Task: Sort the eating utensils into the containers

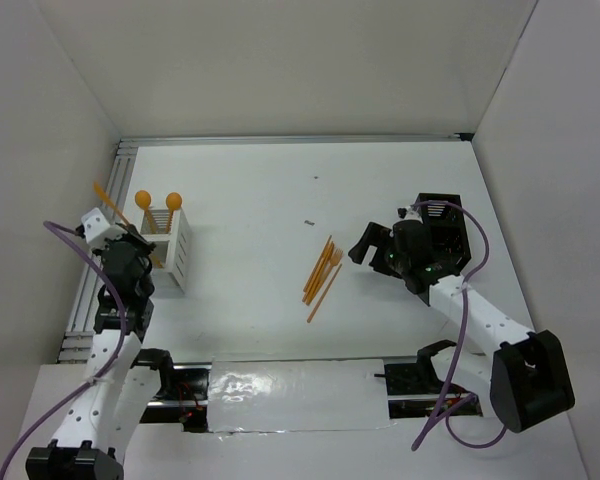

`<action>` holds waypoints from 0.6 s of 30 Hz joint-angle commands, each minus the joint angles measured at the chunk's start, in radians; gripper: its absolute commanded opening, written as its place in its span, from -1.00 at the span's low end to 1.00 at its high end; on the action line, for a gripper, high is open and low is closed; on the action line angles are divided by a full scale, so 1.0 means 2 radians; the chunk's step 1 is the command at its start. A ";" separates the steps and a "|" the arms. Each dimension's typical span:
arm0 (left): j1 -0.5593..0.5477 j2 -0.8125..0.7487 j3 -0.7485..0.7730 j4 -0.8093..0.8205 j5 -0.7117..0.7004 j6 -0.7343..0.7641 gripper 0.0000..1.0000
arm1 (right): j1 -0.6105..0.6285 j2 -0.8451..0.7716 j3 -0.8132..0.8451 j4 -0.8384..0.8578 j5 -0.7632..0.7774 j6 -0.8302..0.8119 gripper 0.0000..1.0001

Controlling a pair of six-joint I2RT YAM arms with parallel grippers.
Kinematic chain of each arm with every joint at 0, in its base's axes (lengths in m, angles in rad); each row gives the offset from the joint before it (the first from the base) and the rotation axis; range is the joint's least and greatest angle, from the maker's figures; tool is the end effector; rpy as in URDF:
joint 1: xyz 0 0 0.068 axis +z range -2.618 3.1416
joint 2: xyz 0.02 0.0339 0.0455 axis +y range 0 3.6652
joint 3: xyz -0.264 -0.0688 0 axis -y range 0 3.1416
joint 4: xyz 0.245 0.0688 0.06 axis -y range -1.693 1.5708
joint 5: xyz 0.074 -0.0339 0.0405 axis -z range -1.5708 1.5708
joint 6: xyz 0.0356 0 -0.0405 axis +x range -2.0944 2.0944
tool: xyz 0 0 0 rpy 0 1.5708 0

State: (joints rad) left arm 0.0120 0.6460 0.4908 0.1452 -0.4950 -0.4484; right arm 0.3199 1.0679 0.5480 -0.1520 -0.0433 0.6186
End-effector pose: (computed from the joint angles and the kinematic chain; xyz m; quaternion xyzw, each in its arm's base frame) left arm 0.1656 0.0189 0.2928 -0.3250 0.6315 0.0223 0.7036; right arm 0.2093 0.0709 0.2070 0.1247 0.8919 0.2138 0.3786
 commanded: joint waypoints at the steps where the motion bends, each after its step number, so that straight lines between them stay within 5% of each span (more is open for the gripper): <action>1: -0.023 -0.016 -0.033 0.046 -0.062 -0.033 -0.94 | -0.004 0.014 0.009 0.035 -0.007 -0.006 1.00; 9: -0.081 0.038 -0.037 -0.046 -0.160 -0.135 -0.89 | -0.005 0.022 0.009 0.035 -0.013 -0.016 1.00; 11: -0.090 0.045 -0.024 -0.126 -0.181 -0.212 -0.58 | -0.005 0.021 0.014 0.030 -0.013 -0.019 1.00; 13: -0.098 0.053 -0.007 -0.168 -0.193 -0.258 0.11 | -0.007 0.021 0.014 0.025 -0.013 -0.020 1.00; 18: -0.108 0.078 0.068 -0.290 -0.216 -0.322 0.47 | -0.008 0.020 0.014 0.025 -0.013 -0.019 1.00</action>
State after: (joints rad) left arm -0.1963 0.7845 0.5373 -0.2588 -0.8509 -0.9409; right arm 0.3134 1.1133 0.5480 -0.1276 -0.0669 0.5934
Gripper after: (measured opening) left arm 0.723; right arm 0.999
